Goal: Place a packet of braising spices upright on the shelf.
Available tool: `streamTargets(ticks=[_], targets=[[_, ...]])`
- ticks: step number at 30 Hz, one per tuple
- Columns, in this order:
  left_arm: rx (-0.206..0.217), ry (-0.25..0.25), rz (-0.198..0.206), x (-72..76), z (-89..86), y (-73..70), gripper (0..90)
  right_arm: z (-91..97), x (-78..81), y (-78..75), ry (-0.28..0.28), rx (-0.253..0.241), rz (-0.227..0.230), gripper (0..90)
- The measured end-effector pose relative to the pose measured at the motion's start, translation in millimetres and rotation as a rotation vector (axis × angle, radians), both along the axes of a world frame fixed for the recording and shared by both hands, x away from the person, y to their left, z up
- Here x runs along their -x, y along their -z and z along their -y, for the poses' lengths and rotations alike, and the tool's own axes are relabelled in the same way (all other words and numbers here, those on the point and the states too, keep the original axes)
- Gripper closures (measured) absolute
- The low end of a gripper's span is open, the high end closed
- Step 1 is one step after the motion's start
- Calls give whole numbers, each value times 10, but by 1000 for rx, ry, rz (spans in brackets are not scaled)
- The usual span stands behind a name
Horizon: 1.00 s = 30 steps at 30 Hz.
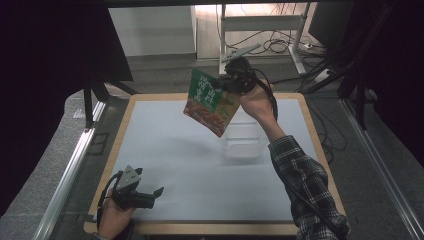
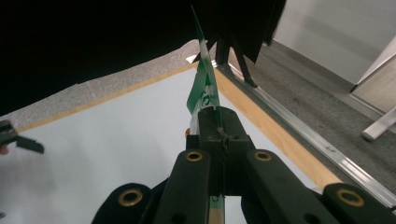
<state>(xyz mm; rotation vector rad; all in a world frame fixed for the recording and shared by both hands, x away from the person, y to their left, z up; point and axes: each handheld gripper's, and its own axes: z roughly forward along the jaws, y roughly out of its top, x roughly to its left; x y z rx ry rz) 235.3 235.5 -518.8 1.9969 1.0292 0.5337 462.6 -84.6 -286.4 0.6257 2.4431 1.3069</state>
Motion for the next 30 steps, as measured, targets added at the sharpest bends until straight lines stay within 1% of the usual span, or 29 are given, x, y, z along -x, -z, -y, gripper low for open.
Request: streamTargets(ticks=[2,4,6,11,12,13,18,22,27,30], targets=[[-4,0,0,0,1,1,0,5,-21,-8,4,0,2,893],[-6,-1,-1,-2,0,2,0,24,-116,-36,19,-4,14,892],[-5,-1,-1,-2,-2,2,0,26,-137,-40,23,-2,17,892],[-8,-1,-3,-1,-4,1,0,62,-292,-57,49,5,25,893],[-9,1,-3,-1,-3,1,0,91,-348,-53,62,7,23,893],[-9,1,-3,-1,-2,2,0,91,-348,-53,62,7,23,893],[-14,2,-6,1,1,4,0,194,-468,4,80,22,20,893],[-15,1,-9,1,-2,8,0,292,-516,66,84,49,18,893],[-16,1,-9,0,0,8,0,438,-536,141,91,67,-16,892],[-20,2,-10,0,4,9,0,544,-528,172,100,59,-29,892]])
